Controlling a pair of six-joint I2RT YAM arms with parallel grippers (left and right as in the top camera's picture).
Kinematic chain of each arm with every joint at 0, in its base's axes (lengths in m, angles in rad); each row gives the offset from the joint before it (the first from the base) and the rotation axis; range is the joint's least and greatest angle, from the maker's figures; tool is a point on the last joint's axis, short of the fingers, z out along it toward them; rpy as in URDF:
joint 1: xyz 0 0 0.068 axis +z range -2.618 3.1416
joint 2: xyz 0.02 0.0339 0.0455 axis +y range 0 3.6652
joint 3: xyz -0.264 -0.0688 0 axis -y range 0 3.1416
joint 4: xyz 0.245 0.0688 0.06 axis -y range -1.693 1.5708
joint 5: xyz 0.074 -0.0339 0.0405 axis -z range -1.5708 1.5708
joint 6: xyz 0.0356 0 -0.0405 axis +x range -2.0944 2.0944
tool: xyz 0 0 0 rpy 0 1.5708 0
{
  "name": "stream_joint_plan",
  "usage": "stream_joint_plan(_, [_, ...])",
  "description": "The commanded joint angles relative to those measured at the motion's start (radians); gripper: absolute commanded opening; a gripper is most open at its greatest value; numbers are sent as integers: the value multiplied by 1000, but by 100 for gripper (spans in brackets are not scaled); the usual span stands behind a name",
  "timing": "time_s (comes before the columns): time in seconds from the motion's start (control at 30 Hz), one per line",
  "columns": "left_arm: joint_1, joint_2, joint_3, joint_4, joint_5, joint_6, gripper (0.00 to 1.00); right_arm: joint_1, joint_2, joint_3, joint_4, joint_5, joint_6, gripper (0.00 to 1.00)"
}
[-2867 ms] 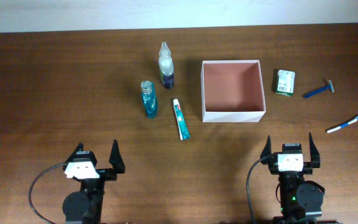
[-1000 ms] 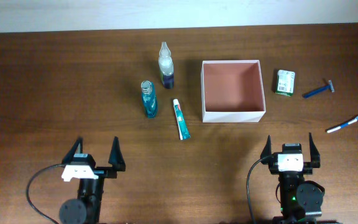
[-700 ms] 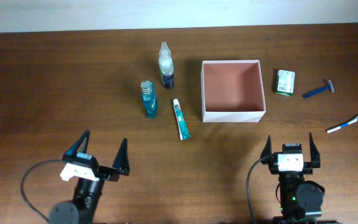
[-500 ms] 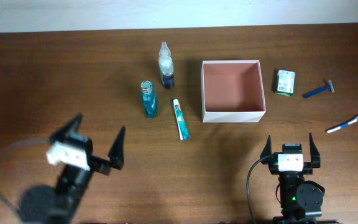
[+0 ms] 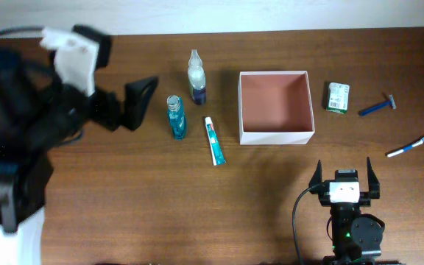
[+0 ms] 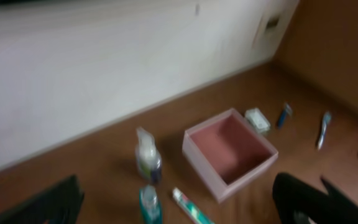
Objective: Pack container
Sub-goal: 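Reach the left gripper forward to the teal mouthwash bottle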
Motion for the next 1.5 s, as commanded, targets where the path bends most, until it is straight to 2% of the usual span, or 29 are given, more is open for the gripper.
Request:
stream_joint_plan(0.0, [-110,140,124,-127,-230,17,99,10,-7,-5,-8,17,0,99])
stream_joint_plan(0.13, [-217,307,183,-258,-381,13,100,10,-7,-5,-8,17,0,99])
stream_joint_plan(0.2, [-230,373,183,-277,-427,-81,99,10,-7,-5,-8,16,0,99])
stream_joint_plan(0.3, [-217,453,183,-285,-430,-258,99,10,-7,-5,-8,16,0,99])
stream_joint_plan(0.6, [-212,601,182,-328,-419,-270,100,10,-7,-5,-8,17,0,99])
stream_joint_plan(0.73, [-204,659,182,-397,-392,-446,99,10,-7,-5,-8,17,0,99])
stream_joint_plan(1.2, [-199,865,182,-373,-429,-428,99,10,-7,-5,-8,16,0,99])
stream_joint_plan(1.47, [-199,889,182,-332,-479,-416,99,10,-7,-5,-8,16,0,99])
